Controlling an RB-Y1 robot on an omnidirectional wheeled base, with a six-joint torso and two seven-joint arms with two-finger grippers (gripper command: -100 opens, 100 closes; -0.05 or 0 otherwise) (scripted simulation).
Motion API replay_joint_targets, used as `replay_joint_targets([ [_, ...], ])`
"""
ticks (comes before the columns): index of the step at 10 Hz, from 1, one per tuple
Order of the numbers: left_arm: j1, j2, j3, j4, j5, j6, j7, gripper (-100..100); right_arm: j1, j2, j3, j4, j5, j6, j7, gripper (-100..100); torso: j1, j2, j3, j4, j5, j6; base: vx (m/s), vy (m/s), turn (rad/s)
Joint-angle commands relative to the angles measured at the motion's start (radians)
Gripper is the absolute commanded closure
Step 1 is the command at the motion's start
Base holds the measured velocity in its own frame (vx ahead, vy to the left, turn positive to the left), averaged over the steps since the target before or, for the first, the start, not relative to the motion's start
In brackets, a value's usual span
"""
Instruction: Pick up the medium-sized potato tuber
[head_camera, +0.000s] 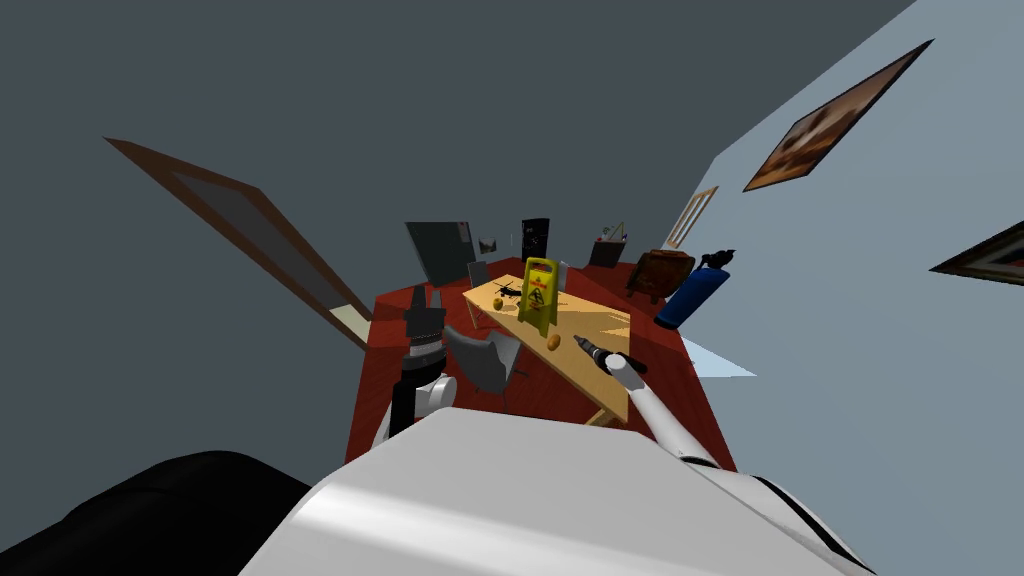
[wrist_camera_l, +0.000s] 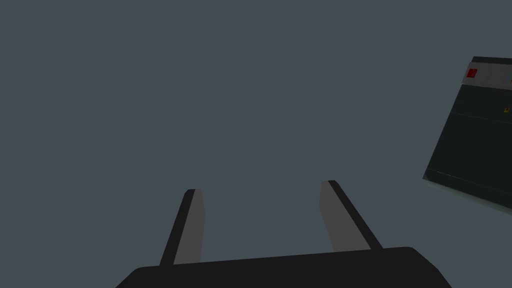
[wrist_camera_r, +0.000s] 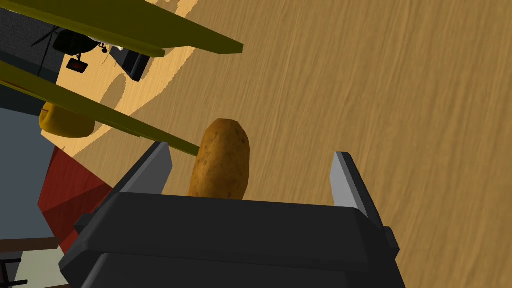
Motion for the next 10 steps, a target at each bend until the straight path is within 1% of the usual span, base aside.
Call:
replay_joint_targets([
  [1,0.000,0.000,0.000,0.000,0.000,0.000,0.000,0,0.014,0.013,-0.007,0.009,0.007,0.028,-0.019,-100,0.000,0.000,0.000,0.000,0.000,0.000,0.021,0.024,0.144],
  [4,0.000,0.000,0.000,0.000,0.000,0.000,0.000,0,0.028,0.067,-0.031,0.026,-0.012,0.081,-0.013,-100,-0.002,-0.008,-0.005,-0.002,0.000,0.000,0.097,-0.005,0.084],
  [5,0.000,0.000,0.000,0.000,0.000,0.000,0.000,0,0.032,0.078,-0.035,0.030,-0.015,0.091,-0.011,-100,-0.002,-0.009,-0.005,-0.002,-0.001,0.000,0.010,-0.031,0.093],
  [7,0.000,0.000,0.000,0.000,0.000,0.000,0.000,0,0.053,0.122,-0.045,0.053,-0.025,0.126,-0.006,-100,-0.003,-0.003,-0.002,-0.001,-0.001,0.000,0.012,-0.031,0.089],
  [10,0.000,0.000,0.000,0.000,0.000,0.000,0.000,0,0.053,0.122,-0.045,0.053,-0.025,0.126,-0.006,-100,-0.002,-0.002,-0.001,0.000,0.000,0.000,0.001,-0.002,0.007],
])
